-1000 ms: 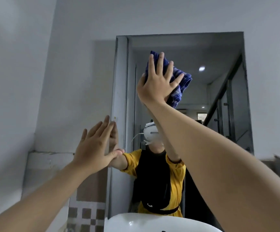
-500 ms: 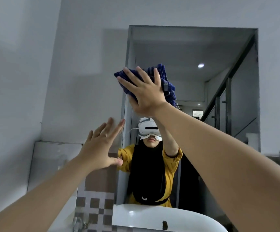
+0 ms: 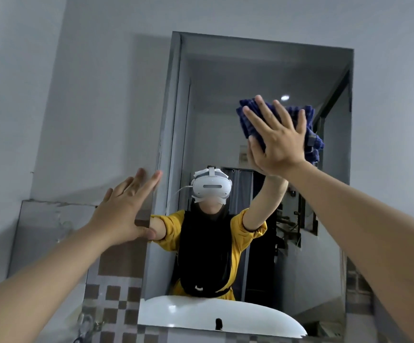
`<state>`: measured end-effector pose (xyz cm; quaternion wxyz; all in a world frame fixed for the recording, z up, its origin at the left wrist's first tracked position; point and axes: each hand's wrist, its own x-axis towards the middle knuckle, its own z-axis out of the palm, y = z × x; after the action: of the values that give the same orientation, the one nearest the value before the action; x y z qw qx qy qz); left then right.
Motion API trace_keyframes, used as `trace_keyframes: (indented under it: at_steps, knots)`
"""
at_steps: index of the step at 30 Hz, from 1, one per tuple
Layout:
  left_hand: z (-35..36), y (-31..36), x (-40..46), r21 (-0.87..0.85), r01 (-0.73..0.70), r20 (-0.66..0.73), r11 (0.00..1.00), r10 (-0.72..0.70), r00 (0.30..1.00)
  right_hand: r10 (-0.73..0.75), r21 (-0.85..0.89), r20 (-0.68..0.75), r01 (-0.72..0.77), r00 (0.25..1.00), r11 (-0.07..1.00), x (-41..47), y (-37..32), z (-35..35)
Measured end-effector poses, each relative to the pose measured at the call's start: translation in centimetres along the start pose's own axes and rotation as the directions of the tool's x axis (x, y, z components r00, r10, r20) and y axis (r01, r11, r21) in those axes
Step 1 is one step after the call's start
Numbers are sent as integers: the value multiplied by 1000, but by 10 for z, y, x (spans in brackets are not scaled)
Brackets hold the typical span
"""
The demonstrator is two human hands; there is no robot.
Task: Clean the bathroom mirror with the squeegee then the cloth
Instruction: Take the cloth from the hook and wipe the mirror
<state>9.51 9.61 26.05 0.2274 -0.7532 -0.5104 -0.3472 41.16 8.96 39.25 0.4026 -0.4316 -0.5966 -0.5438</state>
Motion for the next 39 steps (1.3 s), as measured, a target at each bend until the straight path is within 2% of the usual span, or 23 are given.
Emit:
trace_keyframes:
  at_steps: [6,11,15,21,24,27,34,39]
  knots:
    - [-2,9,-3,25,33,-13,999,-33,999,226,-22,-31,-227,974,974,-21,57,-6]
    - [-3,17,-4,88,85,-22,992,-84,996,430,-31,-39,-431,902,902,-48,88,-8]
    - [-1,22,-5,135,115,-28,984,-113,993,584,-4,-51,-585,810,811,-56,80,-4]
    - [-7,24,-12,156,154,11,976,-158,987,696,52,-33,-694,717,718,-66,22,8]
    - [-7,36,-7,144,138,-4,980,-139,990,699,96,-22,-694,715,714,-54,-6,9]
    - [-3,31,-9,151,112,-22,982,-110,994,657,150,-2,-650,754,745,-46,-50,13]
    - [18,-2,-31,45,-73,-44,996,74,996,560,173,20,-554,829,814,-3,-139,25]
    - [37,-19,-47,53,-104,3,993,104,995,379,167,-29,-369,925,914,15,-191,35]
